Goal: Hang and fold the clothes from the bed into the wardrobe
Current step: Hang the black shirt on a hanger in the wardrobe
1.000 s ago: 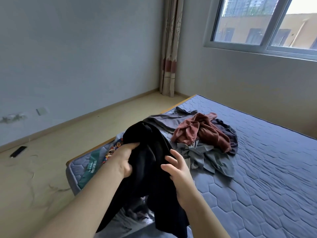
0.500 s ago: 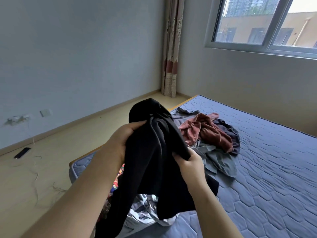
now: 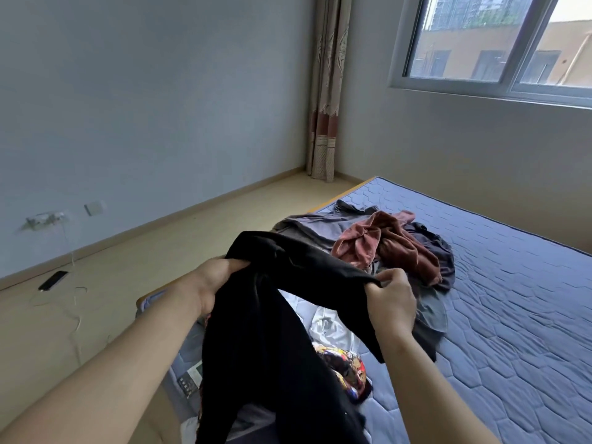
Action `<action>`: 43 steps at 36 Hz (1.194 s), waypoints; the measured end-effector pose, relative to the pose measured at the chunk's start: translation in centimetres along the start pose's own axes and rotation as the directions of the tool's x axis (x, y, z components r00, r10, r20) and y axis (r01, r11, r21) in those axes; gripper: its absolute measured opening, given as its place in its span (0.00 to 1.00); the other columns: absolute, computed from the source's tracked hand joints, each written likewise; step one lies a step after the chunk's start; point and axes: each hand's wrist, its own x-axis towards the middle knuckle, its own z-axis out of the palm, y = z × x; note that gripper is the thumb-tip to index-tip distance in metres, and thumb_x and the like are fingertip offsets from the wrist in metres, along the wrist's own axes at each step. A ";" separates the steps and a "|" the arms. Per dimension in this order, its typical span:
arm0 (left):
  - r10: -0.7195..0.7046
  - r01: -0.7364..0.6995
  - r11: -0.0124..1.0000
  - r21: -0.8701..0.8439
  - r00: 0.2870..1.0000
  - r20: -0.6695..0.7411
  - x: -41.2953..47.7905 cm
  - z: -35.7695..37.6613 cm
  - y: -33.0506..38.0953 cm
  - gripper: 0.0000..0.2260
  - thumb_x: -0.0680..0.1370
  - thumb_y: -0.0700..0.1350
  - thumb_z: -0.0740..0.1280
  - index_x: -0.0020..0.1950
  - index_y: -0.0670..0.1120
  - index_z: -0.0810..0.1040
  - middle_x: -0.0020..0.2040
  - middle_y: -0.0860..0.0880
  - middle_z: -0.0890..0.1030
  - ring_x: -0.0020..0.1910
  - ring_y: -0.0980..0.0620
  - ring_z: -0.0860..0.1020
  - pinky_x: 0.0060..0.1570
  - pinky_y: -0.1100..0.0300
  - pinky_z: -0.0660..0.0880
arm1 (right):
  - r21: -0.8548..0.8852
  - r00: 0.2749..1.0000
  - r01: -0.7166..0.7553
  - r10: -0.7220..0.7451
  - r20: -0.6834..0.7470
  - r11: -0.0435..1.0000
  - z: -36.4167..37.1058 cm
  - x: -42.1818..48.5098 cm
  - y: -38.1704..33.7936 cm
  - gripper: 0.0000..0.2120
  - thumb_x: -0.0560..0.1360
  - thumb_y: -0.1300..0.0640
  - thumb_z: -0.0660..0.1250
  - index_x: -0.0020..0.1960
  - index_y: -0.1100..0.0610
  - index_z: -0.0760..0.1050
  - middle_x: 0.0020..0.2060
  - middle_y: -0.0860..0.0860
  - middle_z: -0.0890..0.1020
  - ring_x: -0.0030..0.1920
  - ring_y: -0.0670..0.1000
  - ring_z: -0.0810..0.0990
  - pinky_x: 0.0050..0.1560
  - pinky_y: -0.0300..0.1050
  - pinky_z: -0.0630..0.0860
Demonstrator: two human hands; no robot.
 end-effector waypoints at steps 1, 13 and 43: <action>-0.039 0.039 0.999 -0.019 0.999 0.024 -0.1 0.1 0.0 0.07 0.78 0.43 0.63 0.53 0.42 0.77 0.35 0.42 0.83 0.32 0.45 0.81 0.32 0.56 0.79 | 0.038 0.999 -0.035 0.035 0.016 0.999 0.3 -0.2 0.2 0.05 0.72 0.61 0.64 0.47 0.56 0.71 0.37 0.49 0.74 0.45 0.55 0.75 0.42 0.44 0.66; 0.016 0.039 0.938 -0.346 0.988 0.154 -0.3 0.9 2.1 0.18 0.77 0.45 0.62 0.33 0.37 0.82 0.32 0.42 0.82 0.29 0.46 0.82 0.32 0.57 0.80 | 0.265 0.618 -0.113 -0.141 0.773 0.958 4.4 -5.1 2.3 0.22 0.64 0.53 0.76 0.56 0.43 0.73 0.48 0.44 0.83 0.47 0.42 0.83 0.41 0.33 0.77; 0.192 -0.445 0.698 0.561 0.871 0.452 0.2 1.9 -3.3 0.24 0.70 0.36 0.70 0.61 0.57 0.72 0.57 0.50 0.79 0.55 0.53 0.78 0.53 0.60 0.77 | 0.636 0.796 -0.244 -0.223 0.562 0.732 3.0 -3.9 -3.3 0.15 0.78 0.59 0.61 0.40 0.48 0.82 0.39 0.50 0.84 0.45 0.51 0.80 0.49 0.48 0.77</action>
